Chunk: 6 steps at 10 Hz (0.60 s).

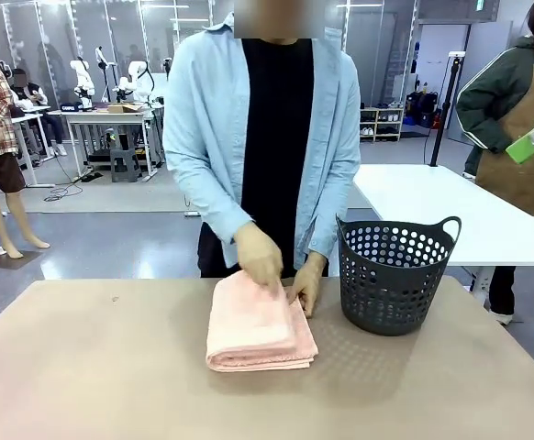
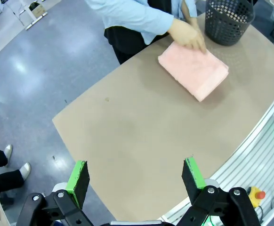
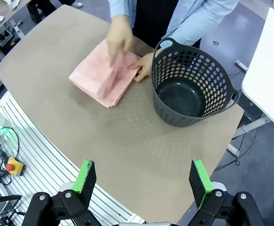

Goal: Fold the towel.
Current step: Pick up the 100 cm Hotel Towel and place it on the left side of the table.

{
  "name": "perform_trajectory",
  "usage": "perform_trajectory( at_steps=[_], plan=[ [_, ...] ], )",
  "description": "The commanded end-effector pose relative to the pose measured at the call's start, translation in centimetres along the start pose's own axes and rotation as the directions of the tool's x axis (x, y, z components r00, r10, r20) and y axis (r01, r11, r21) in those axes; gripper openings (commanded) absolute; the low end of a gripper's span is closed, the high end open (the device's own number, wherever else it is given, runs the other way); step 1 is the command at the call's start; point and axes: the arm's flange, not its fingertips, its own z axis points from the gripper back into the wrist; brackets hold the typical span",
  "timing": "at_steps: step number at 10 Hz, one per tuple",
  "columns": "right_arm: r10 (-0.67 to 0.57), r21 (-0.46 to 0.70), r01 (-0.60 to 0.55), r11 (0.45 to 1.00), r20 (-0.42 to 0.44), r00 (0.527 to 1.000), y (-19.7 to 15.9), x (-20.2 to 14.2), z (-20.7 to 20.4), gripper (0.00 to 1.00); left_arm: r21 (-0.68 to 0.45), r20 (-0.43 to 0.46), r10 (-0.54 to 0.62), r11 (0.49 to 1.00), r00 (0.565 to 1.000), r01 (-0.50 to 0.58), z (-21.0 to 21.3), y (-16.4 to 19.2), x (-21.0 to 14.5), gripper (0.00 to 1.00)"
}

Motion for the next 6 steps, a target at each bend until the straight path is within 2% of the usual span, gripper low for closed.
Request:
perform_trajectory(
  at_steps=[1,6],
  plan=[
    [-0.007,-0.002,0.007,1.000,-0.009,1.000,-0.19,0.01,0.03,1.00,0.011,-0.006,0.006,1.000,1.000,-0.006,0.22,-0.11,-0.12,1.00],
    [-0.007,-0.002,0.007,1.000,-0.009,1.000,-0.19,0.01,0.03,1.00,0.011,-0.006,0.006,1.000,1.000,-0.006,0.22,-0.11,-0.12,1.00]
  ],
)
